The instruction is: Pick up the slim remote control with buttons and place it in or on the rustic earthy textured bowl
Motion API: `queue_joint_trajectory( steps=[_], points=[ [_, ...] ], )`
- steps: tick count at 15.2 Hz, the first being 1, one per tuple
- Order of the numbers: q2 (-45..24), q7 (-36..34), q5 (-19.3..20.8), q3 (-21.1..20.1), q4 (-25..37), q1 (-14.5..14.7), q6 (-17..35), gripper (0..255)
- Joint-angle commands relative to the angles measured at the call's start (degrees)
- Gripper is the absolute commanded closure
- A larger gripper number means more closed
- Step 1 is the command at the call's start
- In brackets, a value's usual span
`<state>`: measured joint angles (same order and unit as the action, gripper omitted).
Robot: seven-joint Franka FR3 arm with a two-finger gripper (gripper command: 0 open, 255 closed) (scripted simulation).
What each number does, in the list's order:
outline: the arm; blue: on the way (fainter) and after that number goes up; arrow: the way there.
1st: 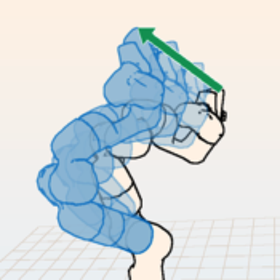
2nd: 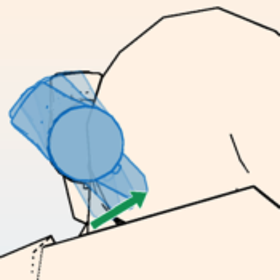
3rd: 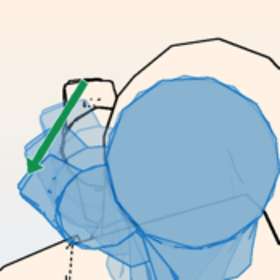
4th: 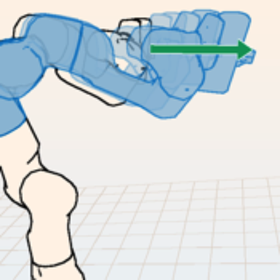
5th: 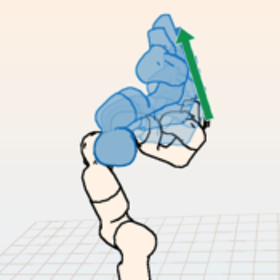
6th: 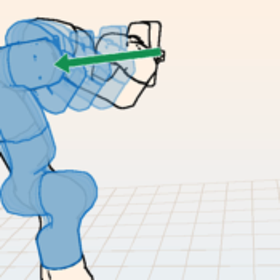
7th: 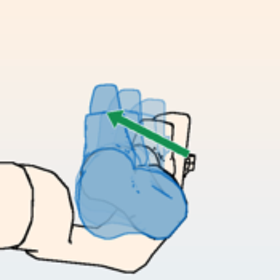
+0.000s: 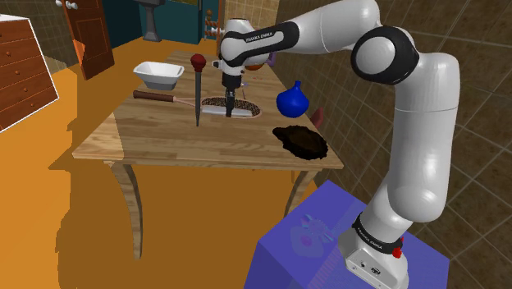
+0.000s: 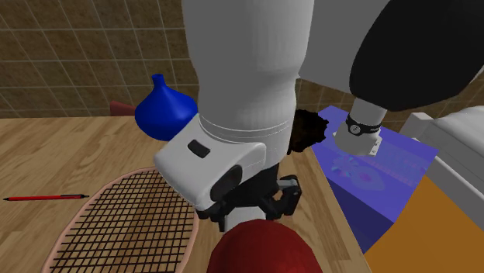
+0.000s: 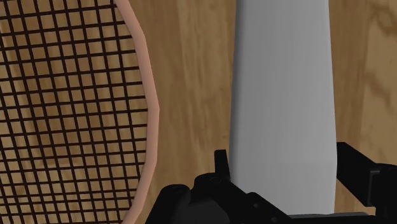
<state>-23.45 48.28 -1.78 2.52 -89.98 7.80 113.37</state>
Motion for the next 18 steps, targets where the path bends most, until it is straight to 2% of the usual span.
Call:
queue_joint_trajectory(
  steps=[1,16,17,18],
  points=[
    [0.25,-0.02,0.03,0.02,1.26,-0.02,-1.51,255],
    [1.49,-0.22,0.15,0.08,11.00,-0.09,-12.48,255],
    [1.50,-0.22,0.15,0.08,11.26,-0.09,-12.76,255],
    [4.15,0.19,0.21,0.23,7.35,-0.29,-11.50,255]
  ],
)
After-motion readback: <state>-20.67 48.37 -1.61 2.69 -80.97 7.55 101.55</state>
